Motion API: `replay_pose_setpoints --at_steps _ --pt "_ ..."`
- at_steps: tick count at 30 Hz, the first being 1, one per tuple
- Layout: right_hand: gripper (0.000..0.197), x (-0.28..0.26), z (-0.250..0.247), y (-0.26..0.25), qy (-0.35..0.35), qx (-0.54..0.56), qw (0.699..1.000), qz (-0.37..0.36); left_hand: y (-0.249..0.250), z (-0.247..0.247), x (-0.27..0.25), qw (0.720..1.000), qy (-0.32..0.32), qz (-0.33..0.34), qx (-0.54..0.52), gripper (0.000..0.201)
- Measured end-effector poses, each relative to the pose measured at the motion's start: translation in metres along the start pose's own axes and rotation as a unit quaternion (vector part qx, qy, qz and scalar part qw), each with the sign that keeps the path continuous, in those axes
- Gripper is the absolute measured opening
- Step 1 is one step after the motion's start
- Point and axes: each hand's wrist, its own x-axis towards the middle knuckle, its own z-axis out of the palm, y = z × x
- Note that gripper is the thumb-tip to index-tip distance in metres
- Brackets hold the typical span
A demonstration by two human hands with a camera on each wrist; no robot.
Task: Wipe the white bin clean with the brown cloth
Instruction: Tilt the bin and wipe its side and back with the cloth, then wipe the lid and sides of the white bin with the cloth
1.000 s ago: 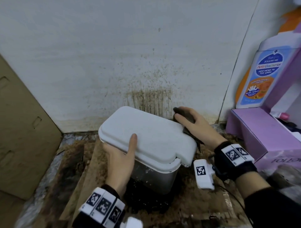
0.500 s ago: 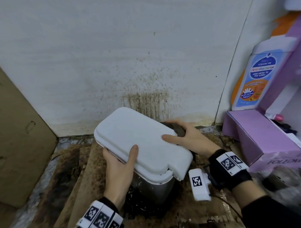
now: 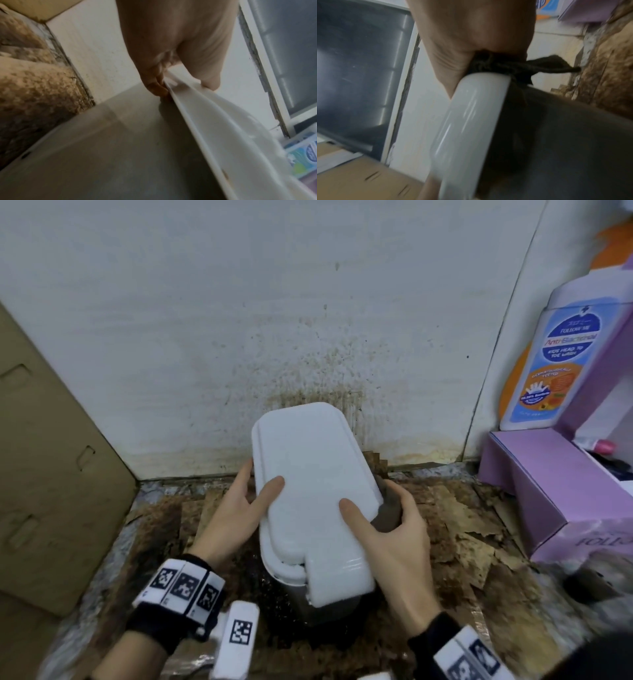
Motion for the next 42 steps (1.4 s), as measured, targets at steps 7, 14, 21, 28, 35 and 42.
replay_pose_setpoints --at_steps 7,14,21,28,35,42 --pt "0.088 -0.031 0.023 0.017 0.067 -0.009 0.998 0.0 -0.007 0.003 0.006 0.998 -0.014 -0.048 0.031 0.08" --pt "0.06 -0.028 0.017 0.019 0.054 0.045 0.998 0.003 -0.009 0.002 -0.001 0.998 -0.016 -0.045 0.049 0.076" --pt "0.038 -0.016 0.009 0.028 0.039 0.093 0.995 0.02 -0.013 0.0 -0.006 0.994 -0.008 -0.027 0.103 0.084" --pt "0.038 -0.016 0.008 0.031 0.016 0.101 0.995 0.016 -0.009 0.005 -0.03 0.977 0.033 0.035 0.209 0.065" --pt "0.038 -0.017 0.003 0.01 0.041 -0.001 0.993 -0.107 -0.025 0.0 -0.046 0.971 -0.089 0.067 0.212 0.092" --pt "0.053 -0.017 0.014 -0.02 -0.253 -0.388 0.825 -0.323 -0.042 -0.008 -0.044 0.97 -0.12 0.072 0.199 0.122"
